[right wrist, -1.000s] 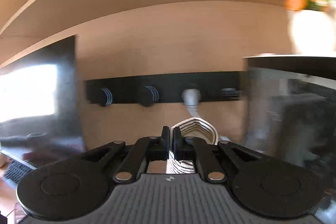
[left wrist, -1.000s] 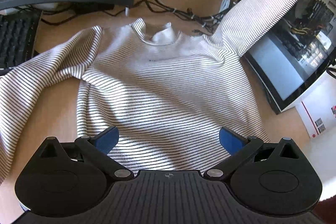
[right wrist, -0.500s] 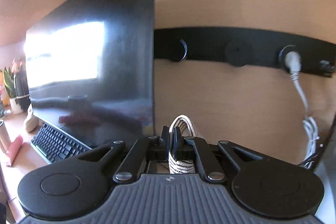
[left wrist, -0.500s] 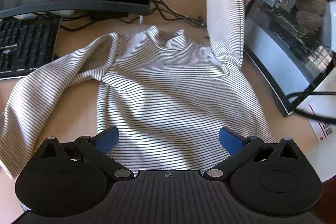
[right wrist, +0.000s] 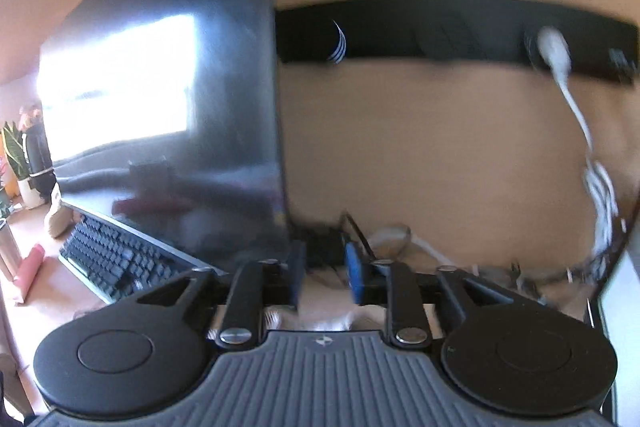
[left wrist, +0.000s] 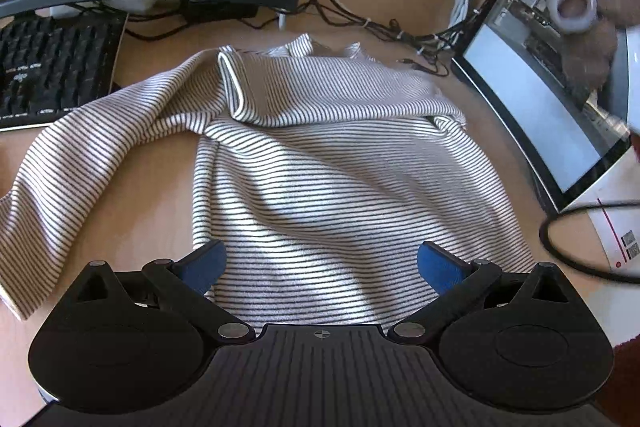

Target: Fold clothes

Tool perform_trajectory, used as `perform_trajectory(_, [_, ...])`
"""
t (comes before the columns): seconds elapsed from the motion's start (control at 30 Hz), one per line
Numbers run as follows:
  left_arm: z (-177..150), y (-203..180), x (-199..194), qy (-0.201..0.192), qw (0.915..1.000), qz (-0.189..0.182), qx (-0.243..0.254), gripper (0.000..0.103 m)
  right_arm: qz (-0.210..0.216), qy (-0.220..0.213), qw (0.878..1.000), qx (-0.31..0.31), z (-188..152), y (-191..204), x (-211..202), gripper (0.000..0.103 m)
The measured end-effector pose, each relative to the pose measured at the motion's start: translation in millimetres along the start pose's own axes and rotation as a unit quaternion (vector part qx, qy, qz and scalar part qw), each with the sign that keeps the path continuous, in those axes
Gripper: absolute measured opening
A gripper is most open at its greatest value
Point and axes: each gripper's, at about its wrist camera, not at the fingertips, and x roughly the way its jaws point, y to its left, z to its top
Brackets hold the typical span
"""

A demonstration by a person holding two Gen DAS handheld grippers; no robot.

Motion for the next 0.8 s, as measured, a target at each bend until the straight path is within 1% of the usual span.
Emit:
perform_trajectory(0.03, [0,-1,1,0.002,1.0000,0.000,0.001,0.103,-0.003,0.010,1.000,0.006,-10,-5,0,0.038])
perform_trajectory(0.07, [0,-2,2,0.004,1.0000,0.000,0.002,0.103,-0.008,0.020,1.000,0.012,-19,-10,0,0.039])
perform_trajectory(0.2, [1,-3,7,0.003,1.0000,0.005,0.000,0.103,-0.037,0.057,0.997,0.039,-57,-31,-4,0.039])
perform_trajectory(0.3, [10,0,10,-0.015,0.9997,0.013,-0.015,0.103,-0.058,0.081,0.994,0.054,-86,-47,-8,0.039])
perform_trajectory(0.47, [35,7,22,-0.050,0.9973,0.017,-0.050,0.103,-0.061,0.140,0.987,0.053,-143,-58,-12,0.039])
perform_trajectory(0.53, [46,7,32,-0.055,0.9966,0.020,-0.058,0.103,-0.058,0.166,0.982,0.070,-165,-63,-10,0.039])
perform_trajectory(0.57, [52,7,38,-0.055,0.9964,0.023,-0.060,0.103,-0.056,0.171,0.981,0.075,-174,-66,-12,0.038])
perform_trajectory(0.6, [57,5,43,-0.056,0.9963,0.027,-0.060,0.103,-0.051,0.161,0.983,0.070,-177,-67,-18,0.038])
perform_trajectory(0.7, [75,1,61,-0.062,0.9955,0.055,-0.045,0.100,-0.049,0.165,0.983,0.063,-180,-72,-26,0.038])
perform_trajectory(0.73, [82,0,68,-0.063,0.9948,0.069,-0.042,0.096,-0.051,0.166,0.983,0.063,-179,-74,-29,0.038])
perform_trajectory(0.77, [88,0,75,-0.061,0.9938,0.084,-0.041,0.090,-0.053,0.165,0.983,0.066,-177,-76,-32,0.038])
perform_trajectory(0.8, [94,2,82,-0.057,0.9929,0.094,-0.044,0.087,-0.053,0.160,0.983,0.072,-174,-79,-35,0.038])
